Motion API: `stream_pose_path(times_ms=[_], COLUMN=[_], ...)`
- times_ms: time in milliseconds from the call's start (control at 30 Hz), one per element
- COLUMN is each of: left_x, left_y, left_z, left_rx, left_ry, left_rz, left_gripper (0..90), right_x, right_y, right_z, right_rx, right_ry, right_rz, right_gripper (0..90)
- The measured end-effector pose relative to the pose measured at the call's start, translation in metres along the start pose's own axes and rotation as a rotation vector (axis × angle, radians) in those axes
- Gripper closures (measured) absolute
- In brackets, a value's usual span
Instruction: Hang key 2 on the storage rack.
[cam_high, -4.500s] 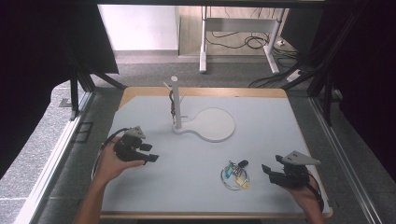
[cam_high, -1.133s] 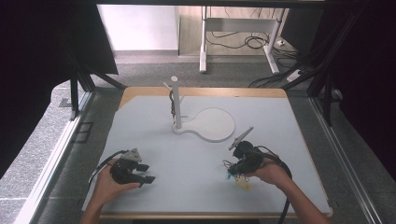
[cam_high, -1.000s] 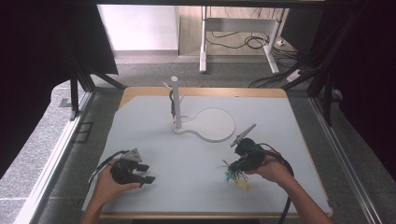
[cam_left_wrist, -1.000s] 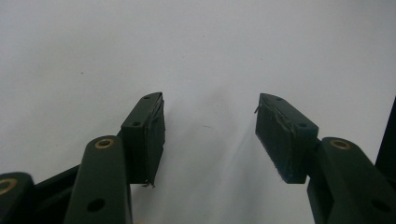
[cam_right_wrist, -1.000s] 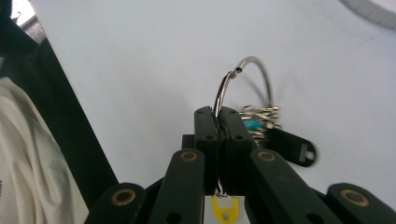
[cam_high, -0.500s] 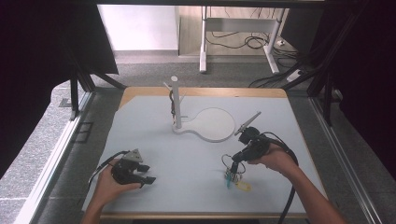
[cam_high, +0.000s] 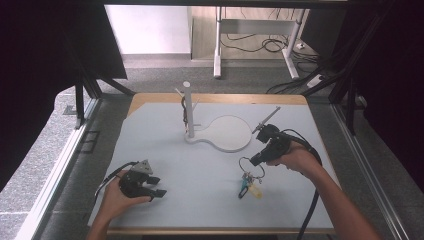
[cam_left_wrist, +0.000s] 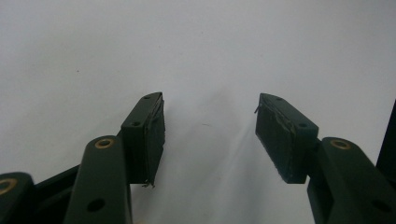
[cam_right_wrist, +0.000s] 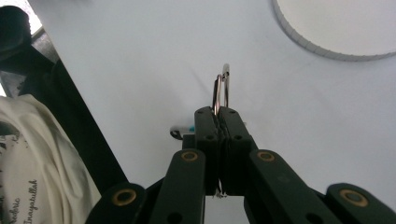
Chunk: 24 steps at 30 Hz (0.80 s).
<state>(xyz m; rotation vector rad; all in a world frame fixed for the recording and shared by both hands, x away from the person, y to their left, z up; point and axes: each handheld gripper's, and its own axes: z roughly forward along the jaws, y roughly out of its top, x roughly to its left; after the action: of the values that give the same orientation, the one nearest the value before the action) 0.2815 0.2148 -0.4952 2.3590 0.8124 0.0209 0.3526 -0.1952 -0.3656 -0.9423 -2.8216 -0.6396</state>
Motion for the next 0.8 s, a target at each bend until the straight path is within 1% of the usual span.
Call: stream_pose_path(times_ms=[300,533,800], left_x=[0.001,0.000,0.000], left_y=[0.000,0.000,-0.001], left_z=[-0.001,-0.001,-0.001], left_rx=[-0.007,-0.006,-0.009], left_ry=[0.000,-0.002,-0.002], left_rz=[0.005,0.004,0.005], left_gripper=[42.9,42.9,42.9], right_x=[-0.004,-0.012,-0.020], right_y=[0.010,0.017,0.027], right_z=[-0.016,-0.031,-0.039], right_rx=[-0.026,-0.041,-0.038], right_ry=[-0.006,-0.002,-0.014], right_rz=[0.004,0.029,0.055], right_gripper=[88.0,88.0,88.0])
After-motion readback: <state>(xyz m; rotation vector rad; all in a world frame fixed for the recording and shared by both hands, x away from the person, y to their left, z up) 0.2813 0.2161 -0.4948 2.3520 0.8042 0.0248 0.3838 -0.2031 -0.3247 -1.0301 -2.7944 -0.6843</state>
